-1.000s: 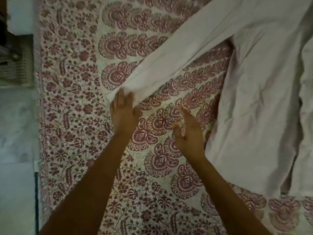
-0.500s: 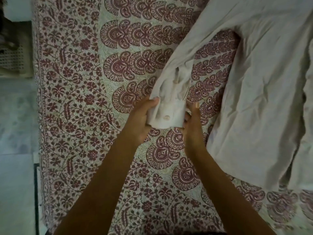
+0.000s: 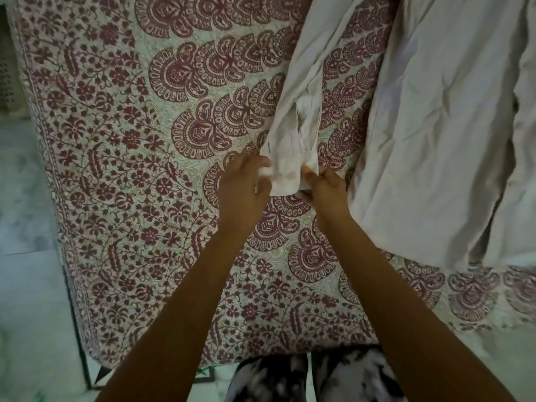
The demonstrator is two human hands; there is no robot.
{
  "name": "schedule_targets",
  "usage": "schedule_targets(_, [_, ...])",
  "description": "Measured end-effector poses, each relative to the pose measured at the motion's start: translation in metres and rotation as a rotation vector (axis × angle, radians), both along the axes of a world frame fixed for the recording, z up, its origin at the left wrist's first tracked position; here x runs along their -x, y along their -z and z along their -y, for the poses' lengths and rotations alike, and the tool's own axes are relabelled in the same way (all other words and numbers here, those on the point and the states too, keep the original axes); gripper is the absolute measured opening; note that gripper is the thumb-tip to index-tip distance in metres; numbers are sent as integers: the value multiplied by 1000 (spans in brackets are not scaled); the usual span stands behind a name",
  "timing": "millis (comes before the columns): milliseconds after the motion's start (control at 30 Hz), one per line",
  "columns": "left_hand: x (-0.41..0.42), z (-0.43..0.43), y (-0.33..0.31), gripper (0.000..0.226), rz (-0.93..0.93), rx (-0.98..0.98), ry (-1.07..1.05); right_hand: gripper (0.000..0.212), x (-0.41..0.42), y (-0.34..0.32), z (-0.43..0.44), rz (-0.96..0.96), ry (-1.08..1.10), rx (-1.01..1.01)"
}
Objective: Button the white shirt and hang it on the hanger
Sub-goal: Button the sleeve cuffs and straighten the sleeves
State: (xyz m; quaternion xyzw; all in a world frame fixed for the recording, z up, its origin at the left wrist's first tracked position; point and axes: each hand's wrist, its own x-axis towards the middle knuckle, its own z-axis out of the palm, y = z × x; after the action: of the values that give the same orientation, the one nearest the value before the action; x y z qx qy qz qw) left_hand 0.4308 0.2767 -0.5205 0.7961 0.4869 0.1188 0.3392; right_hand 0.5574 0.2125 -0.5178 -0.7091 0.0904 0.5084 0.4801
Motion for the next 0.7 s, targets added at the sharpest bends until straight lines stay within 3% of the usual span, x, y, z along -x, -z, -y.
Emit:
schedule_targets(133, [-9,12,1,35,0,98,173,22,-1,0,2,-73,10,-58])
schedule_targets(400, [-20,9,0,19,116,205,14,9,-3,0,13,-132,22,-157])
schedule_targets(533, [-17,13,3,38,94,213,182,9,-1,-3,14,-130,33,-169])
schedule_targets(700, [-18,17,4,14,118,183,49,12,2,-5,12,-75,14,-183])
